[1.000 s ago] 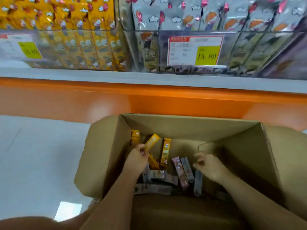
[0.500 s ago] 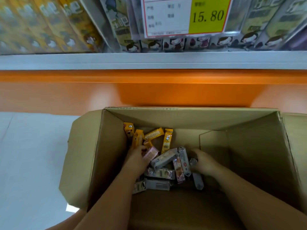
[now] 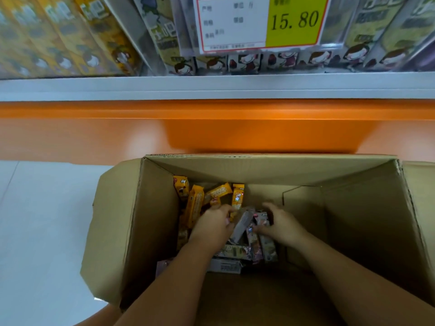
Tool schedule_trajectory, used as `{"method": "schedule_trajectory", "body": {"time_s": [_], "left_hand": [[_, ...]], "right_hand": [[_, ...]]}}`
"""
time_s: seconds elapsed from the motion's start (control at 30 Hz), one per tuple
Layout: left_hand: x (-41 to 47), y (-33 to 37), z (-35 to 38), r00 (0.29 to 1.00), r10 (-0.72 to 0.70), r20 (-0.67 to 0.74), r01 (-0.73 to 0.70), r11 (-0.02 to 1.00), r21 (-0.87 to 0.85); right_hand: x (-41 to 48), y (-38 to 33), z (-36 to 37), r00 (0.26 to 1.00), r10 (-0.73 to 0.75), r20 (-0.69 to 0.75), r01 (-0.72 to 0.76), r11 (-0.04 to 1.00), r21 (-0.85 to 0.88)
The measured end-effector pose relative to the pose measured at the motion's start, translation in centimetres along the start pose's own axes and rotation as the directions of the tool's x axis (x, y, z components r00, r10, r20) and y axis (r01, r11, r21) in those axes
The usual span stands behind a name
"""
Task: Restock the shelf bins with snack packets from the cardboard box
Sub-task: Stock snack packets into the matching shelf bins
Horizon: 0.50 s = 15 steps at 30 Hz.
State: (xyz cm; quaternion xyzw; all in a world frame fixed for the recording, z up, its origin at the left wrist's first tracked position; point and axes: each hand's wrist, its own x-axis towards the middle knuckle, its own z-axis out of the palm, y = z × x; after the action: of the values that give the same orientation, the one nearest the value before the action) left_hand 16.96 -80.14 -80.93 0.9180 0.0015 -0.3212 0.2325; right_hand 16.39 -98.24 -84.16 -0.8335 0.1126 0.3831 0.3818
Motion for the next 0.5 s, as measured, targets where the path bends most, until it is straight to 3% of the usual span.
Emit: {"method": "schedule_trajectory", "body": {"time_s": [0.1,0.2,0.37,0.5], "left_hand": [[0.7,0.7,0.6,0.998,0.022,0.064,-0.029,0.995,0.095],[1.1,0.9,1.4,0.991,-0.004,0.136,-0.021,0.983,0.181],[1.7,1.4,2.1,0.986,-0.053,0.161,0.059,0.998,-0.036],[1.8,2.0,2.7,0.988,-0.028,0.153,0.046,0.992,-0.118]], "right_hand": [[0.4,0.2,0.3,0.996,0.026,0.080,-0.026,1.000,0.001],[0.8,0.4,0.1,0.988,0.083,0.127,-0.098,0.989,0.114],[1.4,1.1,0.3,0.955,0.195,0.222,-0.254,0.926,0.279],[1.4,1.1,0.6,0.935,0.251,0.252,-0.319,0.905,0.281]]}}
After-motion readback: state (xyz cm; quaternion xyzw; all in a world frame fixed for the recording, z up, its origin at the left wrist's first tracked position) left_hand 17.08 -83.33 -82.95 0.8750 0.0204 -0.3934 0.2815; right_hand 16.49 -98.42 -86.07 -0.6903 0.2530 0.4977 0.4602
